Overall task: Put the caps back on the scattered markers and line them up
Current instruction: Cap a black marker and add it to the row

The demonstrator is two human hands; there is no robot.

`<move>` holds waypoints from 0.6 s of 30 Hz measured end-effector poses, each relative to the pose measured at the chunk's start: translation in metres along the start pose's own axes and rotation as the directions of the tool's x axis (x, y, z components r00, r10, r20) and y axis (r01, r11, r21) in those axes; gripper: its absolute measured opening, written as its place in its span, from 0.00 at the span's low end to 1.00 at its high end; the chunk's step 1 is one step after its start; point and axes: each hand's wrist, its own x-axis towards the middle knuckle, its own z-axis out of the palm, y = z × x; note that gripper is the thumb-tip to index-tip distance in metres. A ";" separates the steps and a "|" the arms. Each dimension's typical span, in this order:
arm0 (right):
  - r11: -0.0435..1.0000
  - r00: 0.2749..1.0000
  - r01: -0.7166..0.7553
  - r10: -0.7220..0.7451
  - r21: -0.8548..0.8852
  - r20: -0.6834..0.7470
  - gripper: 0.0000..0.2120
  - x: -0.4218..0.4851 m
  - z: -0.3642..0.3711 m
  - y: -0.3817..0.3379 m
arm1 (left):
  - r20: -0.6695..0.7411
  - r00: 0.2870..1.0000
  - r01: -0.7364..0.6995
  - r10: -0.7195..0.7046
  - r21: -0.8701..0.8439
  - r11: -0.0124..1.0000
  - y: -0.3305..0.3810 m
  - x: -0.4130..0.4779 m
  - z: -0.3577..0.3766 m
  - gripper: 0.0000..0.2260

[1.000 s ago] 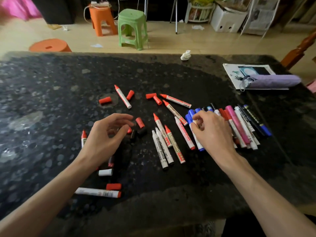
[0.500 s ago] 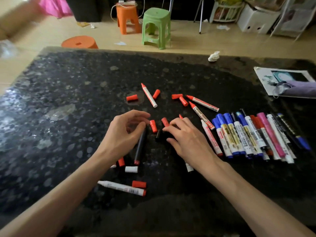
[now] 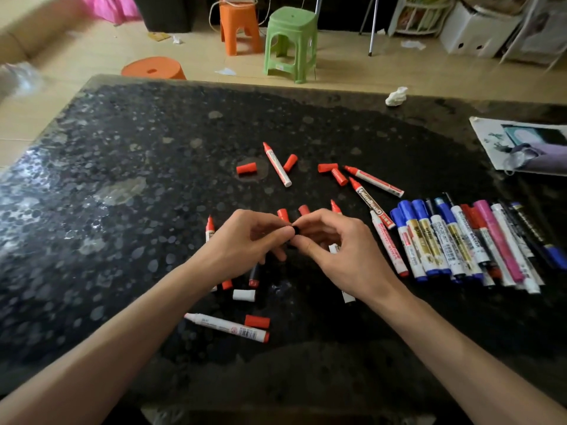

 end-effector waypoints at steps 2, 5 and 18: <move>0.998 1.000 -0.020 0.021 -0.056 0.012 0.08 -0.004 -0.005 0.002 | -0.024 0.999 0.030 -0.030 0.000 1.000 -0.002 0.000 -0.002 0.07; 0.941 0.991 -0.135 0.134 -0.309 -0.025 0.04 -0.011 -0.022 0.007 | -0.072 0.994 0.079 -0.084 -0.072 0.994 -0.003 0.002 -0.001 0.05; 0.649 0.920 -0.311 0.388 -0.695 -0.050 0.14 -0.033 -0.034 0.006 | -0.021 0.986 0.156 -0.166 -0.234 0.960 0.007 0.004 0.003 0.11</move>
